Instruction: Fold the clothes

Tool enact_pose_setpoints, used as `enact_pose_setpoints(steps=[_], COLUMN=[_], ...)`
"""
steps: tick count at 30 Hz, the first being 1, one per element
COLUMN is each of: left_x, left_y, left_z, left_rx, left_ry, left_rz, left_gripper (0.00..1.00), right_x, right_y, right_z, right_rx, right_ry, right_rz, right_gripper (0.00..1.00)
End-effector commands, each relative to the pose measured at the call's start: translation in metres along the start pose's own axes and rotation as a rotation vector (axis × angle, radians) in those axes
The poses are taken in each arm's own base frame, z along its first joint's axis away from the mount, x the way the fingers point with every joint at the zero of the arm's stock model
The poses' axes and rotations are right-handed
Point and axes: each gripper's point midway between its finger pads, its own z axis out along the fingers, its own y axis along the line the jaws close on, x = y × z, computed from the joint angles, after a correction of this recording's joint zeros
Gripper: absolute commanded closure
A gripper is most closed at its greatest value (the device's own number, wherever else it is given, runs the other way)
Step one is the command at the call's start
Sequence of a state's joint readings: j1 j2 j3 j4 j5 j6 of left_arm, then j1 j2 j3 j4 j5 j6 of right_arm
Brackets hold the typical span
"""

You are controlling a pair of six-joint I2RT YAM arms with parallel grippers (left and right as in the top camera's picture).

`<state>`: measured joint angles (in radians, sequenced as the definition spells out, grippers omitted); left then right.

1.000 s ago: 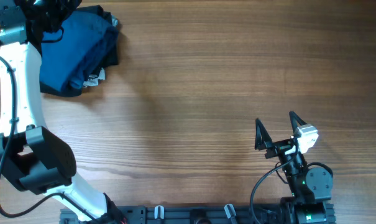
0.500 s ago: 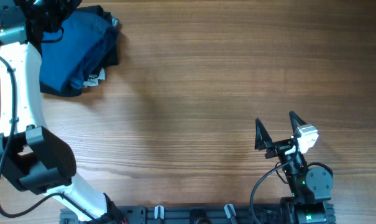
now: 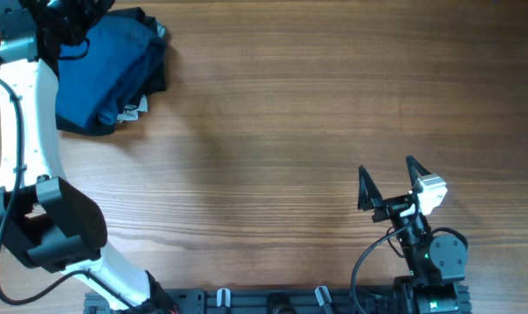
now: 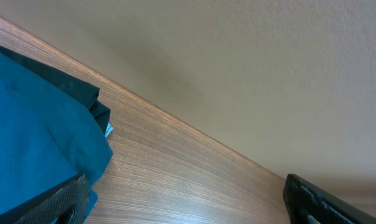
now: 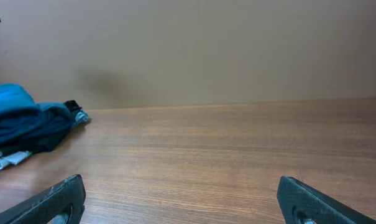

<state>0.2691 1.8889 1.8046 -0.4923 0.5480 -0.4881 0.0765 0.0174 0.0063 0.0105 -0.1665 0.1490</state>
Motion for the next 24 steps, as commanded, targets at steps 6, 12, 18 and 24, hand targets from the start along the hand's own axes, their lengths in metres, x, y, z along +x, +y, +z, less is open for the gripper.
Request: enact_pose_setpoints(steps=[6,12,18,24], left_x=[-0.003,0.005,0.013,0.066], left_y=[-0.008,-0.072,-0.154,-0.215], left_z=[-0.008,-0.094,-0.208,-0.305], left_rx=[0.011,0.044,0.162,0.303], left_ry=[-0.011,-0.048,-0.221,-0.323], left_rz=[0.011,0.047,0.195,0.316], left_gripper=[0.0,0.0,0.0,0.0], right_x=[-0.002,-0.002,-0.002,-0.002], right_y=[-0.001,-0.002,-0.001,-0.001], right_z=[-0.001,-0.001,-0.001,-0.001], right_rx=[0.011,0.012,0.011,0.011], right_ry=[-0.012,-0.012,-0.012,-0.012], right_rz=[-0.013,-0.013,-0.013,-0.013], right_gripper=[0.0,0.0,0.0,0.0])
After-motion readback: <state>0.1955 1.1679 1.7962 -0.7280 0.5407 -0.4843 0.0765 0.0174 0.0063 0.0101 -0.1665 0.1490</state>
